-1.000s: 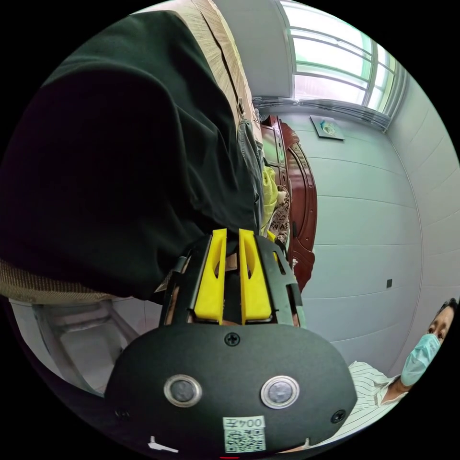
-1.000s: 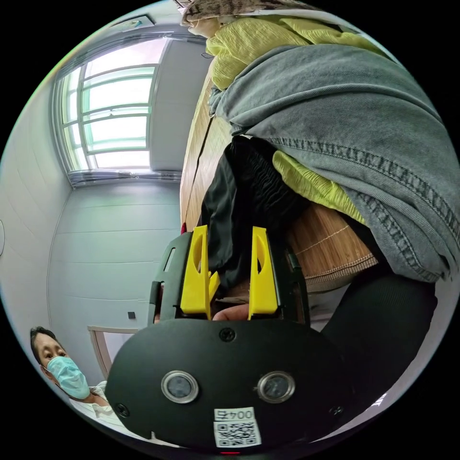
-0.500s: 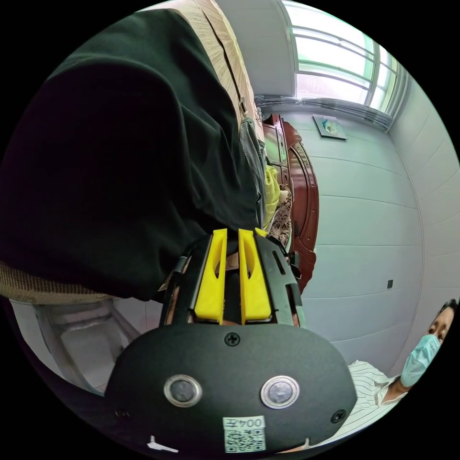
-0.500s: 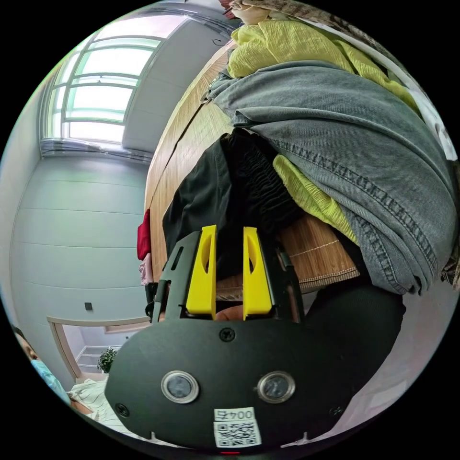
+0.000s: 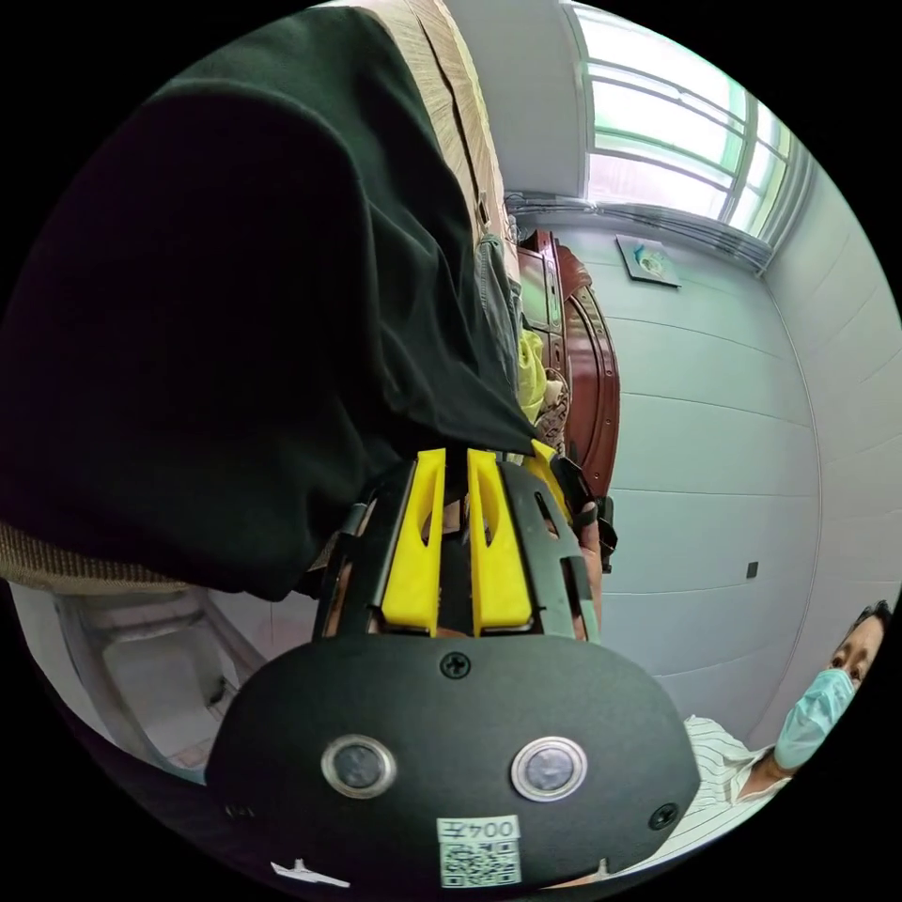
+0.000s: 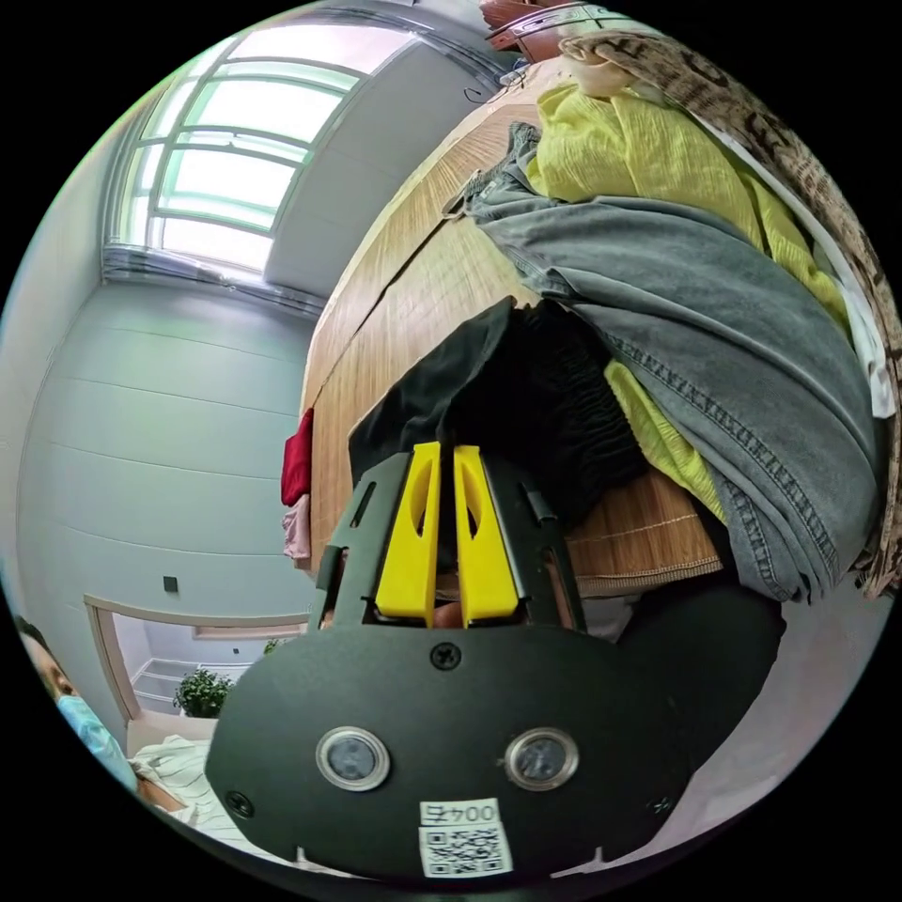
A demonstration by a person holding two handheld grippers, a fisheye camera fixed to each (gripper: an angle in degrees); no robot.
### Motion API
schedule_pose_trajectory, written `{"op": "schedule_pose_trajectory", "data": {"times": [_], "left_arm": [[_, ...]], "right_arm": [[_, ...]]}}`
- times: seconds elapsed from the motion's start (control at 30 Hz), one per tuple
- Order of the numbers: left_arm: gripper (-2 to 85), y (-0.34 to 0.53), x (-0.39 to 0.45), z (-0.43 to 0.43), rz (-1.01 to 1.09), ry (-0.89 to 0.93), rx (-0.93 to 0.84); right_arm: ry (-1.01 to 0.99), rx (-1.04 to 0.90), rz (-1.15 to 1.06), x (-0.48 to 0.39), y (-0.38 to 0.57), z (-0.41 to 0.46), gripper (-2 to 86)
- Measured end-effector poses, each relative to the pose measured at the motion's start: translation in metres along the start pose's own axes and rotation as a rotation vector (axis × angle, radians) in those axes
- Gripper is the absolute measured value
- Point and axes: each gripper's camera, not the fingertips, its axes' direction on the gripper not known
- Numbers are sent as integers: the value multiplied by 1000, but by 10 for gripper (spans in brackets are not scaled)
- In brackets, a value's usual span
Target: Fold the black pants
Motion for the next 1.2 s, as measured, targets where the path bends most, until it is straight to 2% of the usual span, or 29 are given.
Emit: {"op": "schedule_pose_trajectory", "data": {"times": [0.23, 0.47, 0.63, 0.77, 0.83, 0.93, 1.0, 1.07, 1.2], "left_arm": [[103, 2, 0, 21, -81, 138, 47], [140, 3, 5, 38, -104, 184, 146], [155, 8, 11, 46, -123, 192, 299], [132, 3, 16, 48, -120, 175, 320], [73, 0, 16, 50, -146, 136, 288], [46, 1, 18, 52, -149, 125, 284], [43, 1, 20, 52, -159, 121, 275], [42, 2, 22, 50, -166, 113, 269], [40, 0, 30, 46, -175, 130, 255]], "right_arm": [[-59, -2, 1, -22, -12, -5, 25], [-98, 9, 28, -23, -19, -14, 23], [-107, 0, 24, -25, -24, -17, 26], [-94, 5, 38, -12, -24, -21, 31], [-93, 6, 54, 0, -23, -22, 34], [-117, 4, 75, 22, -17, -19, 46], [-191, 2, 103, 38, -11, -16, 82], [-308, -9, 148, 54, -1, -11, 154], [-448, -51, 200, 63, 18, 6, 182]]}}
